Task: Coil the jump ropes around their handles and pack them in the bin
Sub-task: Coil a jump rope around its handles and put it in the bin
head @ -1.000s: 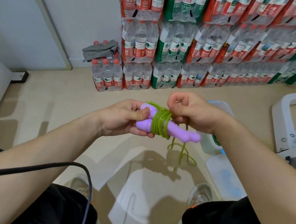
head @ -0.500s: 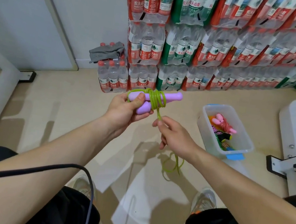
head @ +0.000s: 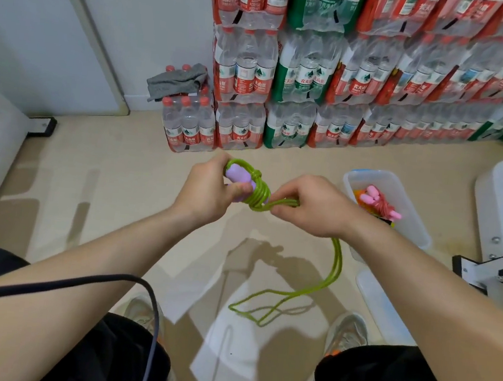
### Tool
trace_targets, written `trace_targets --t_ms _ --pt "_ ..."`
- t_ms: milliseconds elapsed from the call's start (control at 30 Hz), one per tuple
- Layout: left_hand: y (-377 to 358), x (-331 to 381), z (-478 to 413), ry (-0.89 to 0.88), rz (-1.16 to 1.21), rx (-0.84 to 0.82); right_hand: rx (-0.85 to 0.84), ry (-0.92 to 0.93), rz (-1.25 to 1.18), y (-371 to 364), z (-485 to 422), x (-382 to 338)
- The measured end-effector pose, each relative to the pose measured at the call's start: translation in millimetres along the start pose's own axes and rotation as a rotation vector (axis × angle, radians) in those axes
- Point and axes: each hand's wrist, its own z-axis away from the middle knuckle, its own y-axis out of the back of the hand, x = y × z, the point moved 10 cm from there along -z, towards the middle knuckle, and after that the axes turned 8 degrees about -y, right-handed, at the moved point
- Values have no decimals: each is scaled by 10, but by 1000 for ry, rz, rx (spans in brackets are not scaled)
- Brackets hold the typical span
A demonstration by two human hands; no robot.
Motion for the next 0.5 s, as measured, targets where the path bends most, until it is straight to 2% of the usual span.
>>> trace_targets --t_ms 100,267,400,500 --pt "-234 115 50 -18 47 -227 61 40 -60 170 -5 -10" --pt "-357 302 199 85 475 -532 -29 32 -650 202 8 275" --pt "-330 431 228 110 800 -564 -193 -22 -1079 -27 68 324" --pt "-324 471 231 91 925 -541 -249 -123 -1228 -240 99 285"
